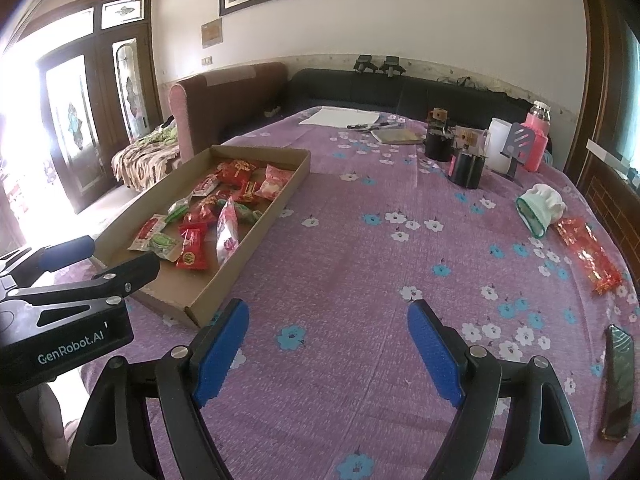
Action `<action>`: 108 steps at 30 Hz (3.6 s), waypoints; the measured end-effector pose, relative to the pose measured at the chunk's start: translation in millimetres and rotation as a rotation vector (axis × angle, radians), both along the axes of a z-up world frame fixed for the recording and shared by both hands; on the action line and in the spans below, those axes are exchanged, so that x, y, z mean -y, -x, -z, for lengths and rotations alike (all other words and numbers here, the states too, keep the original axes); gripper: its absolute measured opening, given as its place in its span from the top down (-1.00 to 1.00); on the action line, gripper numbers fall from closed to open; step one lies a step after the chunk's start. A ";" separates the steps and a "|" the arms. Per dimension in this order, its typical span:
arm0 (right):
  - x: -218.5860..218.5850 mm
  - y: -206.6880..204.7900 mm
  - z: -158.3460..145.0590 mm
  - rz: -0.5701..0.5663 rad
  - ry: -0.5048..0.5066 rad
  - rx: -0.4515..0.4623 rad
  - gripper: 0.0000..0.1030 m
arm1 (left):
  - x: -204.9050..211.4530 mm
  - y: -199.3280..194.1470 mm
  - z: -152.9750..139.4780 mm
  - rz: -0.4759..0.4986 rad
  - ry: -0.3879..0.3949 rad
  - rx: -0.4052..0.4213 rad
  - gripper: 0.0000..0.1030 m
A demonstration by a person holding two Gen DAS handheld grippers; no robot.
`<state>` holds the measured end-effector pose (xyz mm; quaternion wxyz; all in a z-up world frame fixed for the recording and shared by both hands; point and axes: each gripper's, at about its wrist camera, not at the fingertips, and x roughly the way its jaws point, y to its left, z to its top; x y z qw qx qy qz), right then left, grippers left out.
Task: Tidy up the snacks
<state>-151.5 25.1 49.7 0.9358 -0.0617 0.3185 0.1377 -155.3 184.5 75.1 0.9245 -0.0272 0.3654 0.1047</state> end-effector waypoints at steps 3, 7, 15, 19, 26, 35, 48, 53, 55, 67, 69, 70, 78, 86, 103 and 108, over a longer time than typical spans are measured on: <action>-0.8 4.4 -3.0 -0.002 0.001 0.010 -0.62 | -1.5 6.0 -4.9 -0.006 0.003 0.022 -0.60; -0.9 8.6 -5.6 -0.003 0.000 0.020 -0.62 | -4.3 12.9 -12.0 -0.024 0.010 0.063 -0.61; -2.6 18.0 -11.1 -0.004 0.006 0.049 -0.62 | -19.4 54.8 -46.8 -0.135 0.004 0.327 -0.60; -4.1 21.4 -12.6 -0.009 0.010 0.058 -0.63 | -24.9 85.5 -69.9 -0.212 -0.046 0.509 -0.96; -5.5 23.8 -13.0 -0.017 0.005 0.077 -0.63 | -37.6 99.2 -89.8 -0.237 -0.023 0.603 -1.00; -2.4 20.3 -19.0 -0.032 -0.024 0.103 -0.66 | -48.7 27.3 -60.6 -0.140 0.148 0.297 -1.00; -27.4 3.1 2.1 -0.085 0.031 0.053 -0.69 | -39.2 -5.1 0.7 -0.162 0.076 0.062 -1.00; -39.8 -0.2 7.2 -0.106 0.055 0.041 -0.69 | -45.4 -11.0 8.9 -0.160 0.096 0.031 -1.00; -43.9 -2.0 8.5 -0.113 0.062 0.036 -0.69 | -48.6 -13.0 12.5 -0.162 0.104 0.020 -1.00; -63.7 -4.3 14.9 -0.148 0.101 0.022 -0.69 | -63.3 -18.9 26.9 -0.173 0.141 -0.022 -1.00; -65.7 -4.9 16.2 -0.150 0.104 0.018 -0.69 | -64.3 -19.2 28.4 -0.174 0.144 -0.026 -1.00; -66.1 -5.1 16.5 -0.151 0.104 0.016 -0.69 | -64.3 -19.7 29.1 -0.174 0.144 -0.029 -1.00; -68.1 -7.1 18.8 -0.153 0.104 0.008 -0.69 | -65.7 -21.2 33.8 -0.173 0.154 -0.043 -1.00; -66.5 -7.9 20.0 -0.151 0.096 0.007 -0.69 | -64.1 -21.1 35.3 -0.170 0.158 -0.049 -1.00; -63.7 -6.3 20.5 -0.148 0.091 0.004 -0.69 | -62.1 -20.8 37.6 -0.165 0.167 -0.063 -1.00; -63.6 -6.5 20.7 -0.148 0.091 0.003 -0.69 | -62.1 -20.3 39.2 -0.163 0.169 -0.064 -1.00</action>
